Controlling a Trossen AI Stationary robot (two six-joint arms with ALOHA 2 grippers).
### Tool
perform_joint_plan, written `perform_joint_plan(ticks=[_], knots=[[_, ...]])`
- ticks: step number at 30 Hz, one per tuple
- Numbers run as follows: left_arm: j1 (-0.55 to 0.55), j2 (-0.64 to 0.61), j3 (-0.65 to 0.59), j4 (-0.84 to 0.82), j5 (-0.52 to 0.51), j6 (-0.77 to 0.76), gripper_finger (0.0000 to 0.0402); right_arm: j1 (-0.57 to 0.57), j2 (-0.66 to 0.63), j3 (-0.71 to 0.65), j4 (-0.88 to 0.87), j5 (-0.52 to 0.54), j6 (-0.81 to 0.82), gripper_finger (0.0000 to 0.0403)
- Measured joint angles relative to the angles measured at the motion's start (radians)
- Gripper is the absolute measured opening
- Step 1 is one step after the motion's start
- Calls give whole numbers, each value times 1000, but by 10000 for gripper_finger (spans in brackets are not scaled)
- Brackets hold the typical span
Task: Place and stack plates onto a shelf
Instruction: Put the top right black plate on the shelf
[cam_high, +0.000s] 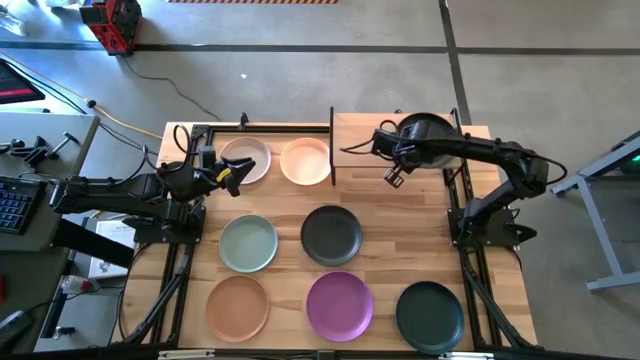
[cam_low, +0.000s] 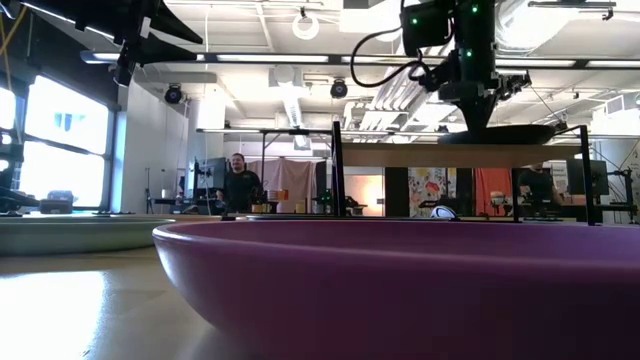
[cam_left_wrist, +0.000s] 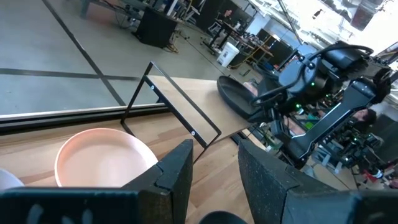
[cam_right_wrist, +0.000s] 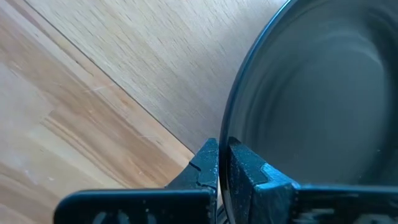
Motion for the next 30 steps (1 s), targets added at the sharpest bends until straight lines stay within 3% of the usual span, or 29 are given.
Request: perform_joint_plan(ticks=[30], knots=[[0,0,0,0,0,-8,117,-8,0,0,-11,-10,-2,1]])
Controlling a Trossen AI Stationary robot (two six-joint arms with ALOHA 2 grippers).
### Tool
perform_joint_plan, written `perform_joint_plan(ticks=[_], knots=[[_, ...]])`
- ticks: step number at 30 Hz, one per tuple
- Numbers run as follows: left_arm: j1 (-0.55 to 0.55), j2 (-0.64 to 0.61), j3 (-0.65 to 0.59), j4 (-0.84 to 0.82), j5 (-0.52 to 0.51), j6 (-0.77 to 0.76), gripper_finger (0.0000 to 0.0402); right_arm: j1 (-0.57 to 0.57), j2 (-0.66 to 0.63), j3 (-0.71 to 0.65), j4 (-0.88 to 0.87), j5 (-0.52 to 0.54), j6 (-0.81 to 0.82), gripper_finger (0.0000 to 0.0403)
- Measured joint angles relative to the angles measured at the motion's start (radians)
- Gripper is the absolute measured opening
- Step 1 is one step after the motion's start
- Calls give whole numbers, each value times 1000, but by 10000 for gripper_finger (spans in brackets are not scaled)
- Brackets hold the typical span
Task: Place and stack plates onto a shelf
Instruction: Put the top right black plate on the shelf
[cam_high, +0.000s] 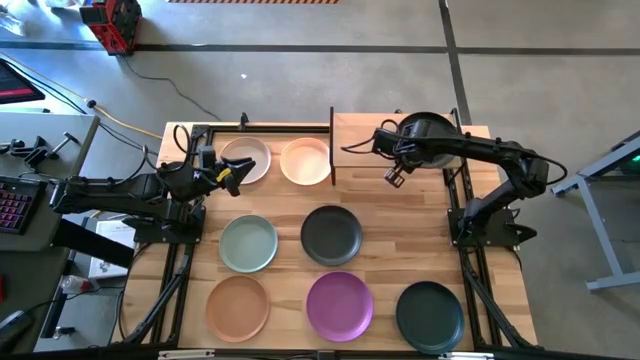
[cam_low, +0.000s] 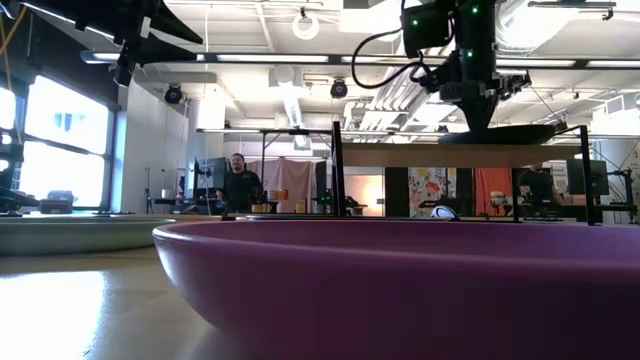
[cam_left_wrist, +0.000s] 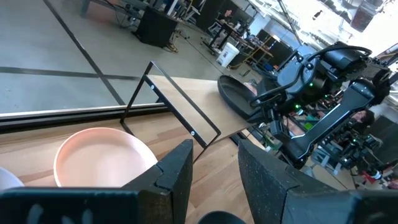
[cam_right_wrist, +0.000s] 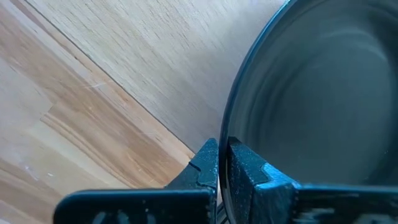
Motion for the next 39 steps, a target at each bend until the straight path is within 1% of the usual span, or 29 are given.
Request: perform_joint_plan(ticks=[5,22,30,39], knots=[[0,0,0,0,0,0,117,-12,0,0,-5,-47,-15,1],[0,0,0,0,0,0,117,-11,0,1,-8,-32,-18,1],[0,0,0,-6,7,0,117,-11,2,69,-13,-52,-18,0],[0,0,0,-11,13,0,117,-16,2,72,-20,-35,-18,0]])
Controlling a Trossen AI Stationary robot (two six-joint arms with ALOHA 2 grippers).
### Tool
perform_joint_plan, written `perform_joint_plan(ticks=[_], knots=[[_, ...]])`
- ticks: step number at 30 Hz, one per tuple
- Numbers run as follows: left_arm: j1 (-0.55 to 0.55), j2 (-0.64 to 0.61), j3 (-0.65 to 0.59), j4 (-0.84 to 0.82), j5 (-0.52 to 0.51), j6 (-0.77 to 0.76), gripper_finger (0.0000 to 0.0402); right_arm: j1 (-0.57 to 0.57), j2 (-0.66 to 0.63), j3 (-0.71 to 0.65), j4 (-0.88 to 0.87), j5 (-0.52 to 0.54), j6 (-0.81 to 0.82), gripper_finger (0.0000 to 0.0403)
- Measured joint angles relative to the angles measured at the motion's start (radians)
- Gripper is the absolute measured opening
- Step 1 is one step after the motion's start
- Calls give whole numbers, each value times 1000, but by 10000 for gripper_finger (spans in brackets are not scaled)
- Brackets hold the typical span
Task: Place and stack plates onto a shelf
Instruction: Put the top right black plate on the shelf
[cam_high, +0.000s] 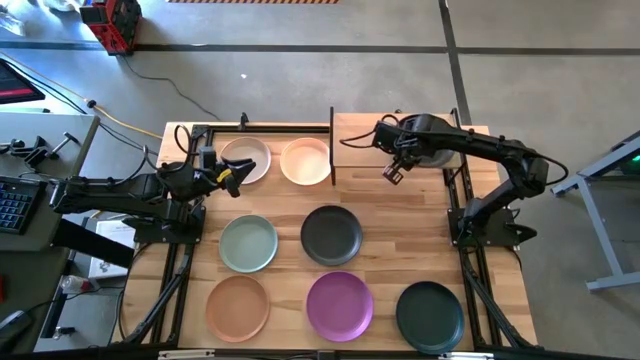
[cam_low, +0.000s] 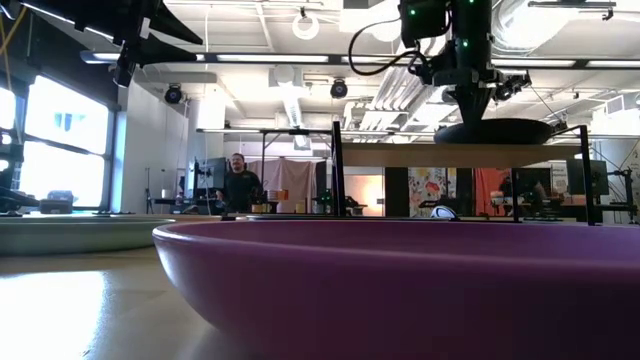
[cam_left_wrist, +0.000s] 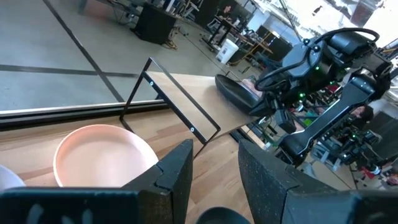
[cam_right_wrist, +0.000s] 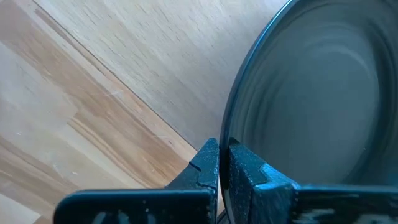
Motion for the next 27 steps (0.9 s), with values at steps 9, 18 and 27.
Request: perform_joint_plan(ticks=[9,18,27], knots=[[0,0,0,0,1,0,117,-36,0,-21,5,-12,1,0],[0,0,0,0,2,0,117,-45,-3,-21,-50,15,34,1],[0,0,0,-3,2,0,117,-44,-4,-21,6,-17,19,1]])
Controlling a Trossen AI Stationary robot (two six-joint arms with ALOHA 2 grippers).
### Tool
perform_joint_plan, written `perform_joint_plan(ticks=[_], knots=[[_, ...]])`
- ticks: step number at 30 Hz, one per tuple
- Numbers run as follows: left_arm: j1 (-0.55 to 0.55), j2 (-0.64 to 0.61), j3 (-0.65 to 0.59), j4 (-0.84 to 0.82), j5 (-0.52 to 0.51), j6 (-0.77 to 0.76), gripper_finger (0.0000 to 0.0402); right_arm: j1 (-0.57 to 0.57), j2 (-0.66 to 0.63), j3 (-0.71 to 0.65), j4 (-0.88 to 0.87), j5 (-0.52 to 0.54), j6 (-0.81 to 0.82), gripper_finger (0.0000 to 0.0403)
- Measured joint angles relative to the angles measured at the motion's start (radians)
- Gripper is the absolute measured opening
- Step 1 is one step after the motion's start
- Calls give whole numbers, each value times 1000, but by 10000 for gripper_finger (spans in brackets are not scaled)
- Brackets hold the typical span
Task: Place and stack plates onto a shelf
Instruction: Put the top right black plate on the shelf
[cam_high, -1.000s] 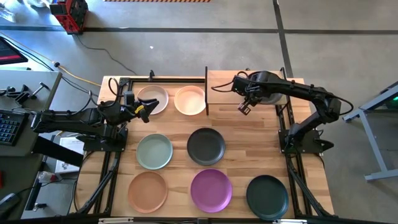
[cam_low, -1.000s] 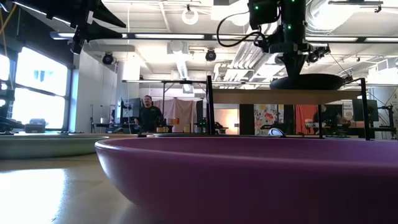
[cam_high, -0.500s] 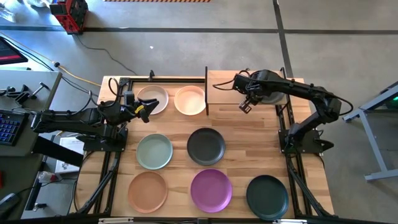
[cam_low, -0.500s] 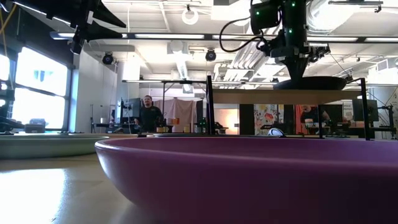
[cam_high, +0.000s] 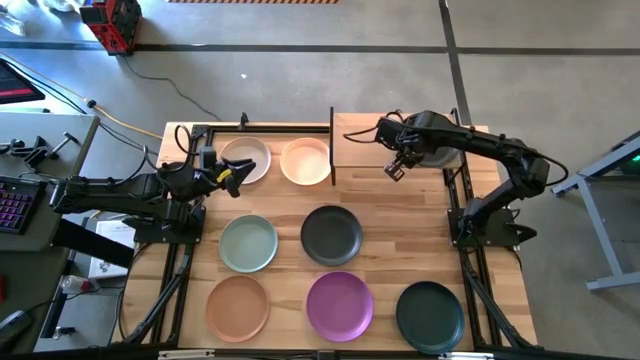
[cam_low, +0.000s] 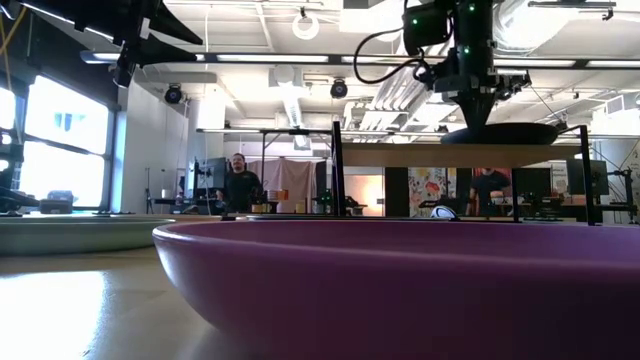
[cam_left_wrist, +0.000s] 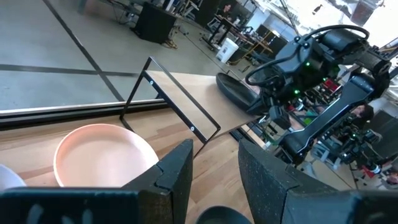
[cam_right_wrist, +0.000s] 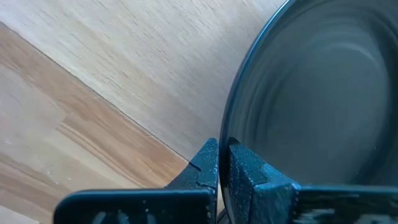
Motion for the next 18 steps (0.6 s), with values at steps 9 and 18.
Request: perform_joint_plan(ticks=[9,18], knots=[[0,0,0,-1,0,0,117,-16,0,0,3,-16,3,1],[0,0,0,-1,0,0,117,-51,0,0,12,-47,-1,8]])
